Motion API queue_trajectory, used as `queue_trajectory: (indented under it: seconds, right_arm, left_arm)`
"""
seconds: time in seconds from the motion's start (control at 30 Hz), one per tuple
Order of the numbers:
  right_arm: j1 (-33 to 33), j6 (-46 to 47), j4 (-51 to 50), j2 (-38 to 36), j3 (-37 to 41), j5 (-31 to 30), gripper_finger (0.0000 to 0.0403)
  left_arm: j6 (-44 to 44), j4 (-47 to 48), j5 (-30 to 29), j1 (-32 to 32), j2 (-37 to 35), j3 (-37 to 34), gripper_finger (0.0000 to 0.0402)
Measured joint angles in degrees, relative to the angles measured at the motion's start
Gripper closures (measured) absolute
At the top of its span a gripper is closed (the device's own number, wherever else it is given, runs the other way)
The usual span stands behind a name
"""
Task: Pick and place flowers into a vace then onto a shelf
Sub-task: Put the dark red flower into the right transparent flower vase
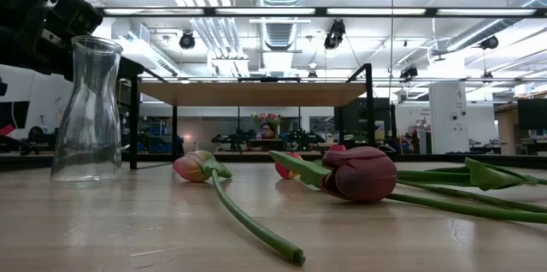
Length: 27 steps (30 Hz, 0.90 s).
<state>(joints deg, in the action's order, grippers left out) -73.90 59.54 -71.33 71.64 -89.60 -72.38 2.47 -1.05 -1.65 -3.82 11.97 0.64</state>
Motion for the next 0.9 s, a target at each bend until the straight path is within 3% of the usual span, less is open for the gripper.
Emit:
queue_trajectory:
  seconds: [0.17,0.43,0.67,0.9]
  right_arm:
    - [4.5,-8.3,5.8,0.0,-0.2,2.4,0.0216]
    - [12.7,-27.3,21.7,1.3,-0.2,15.7,0.0215]
    - [16.8,-30.2,22.3,3.1,-0.2,19.9,0.0215]
    - [21.3,-33.0,22.4,7.0,-1.4,28.1,0.0215]
  left_arm:
    - [0.0,0.0,0.0,0.0,0.0,0.0,0.0396]
    - [0.0,0.0,0.0,0.0,0.0,0.0,0.0396]
    - [0.0,0.0,0.0,0.0,0.0,0.0,0.0396]
    - [0.0,0.0,0.0,0.0,0.0,0.0,0.0396]
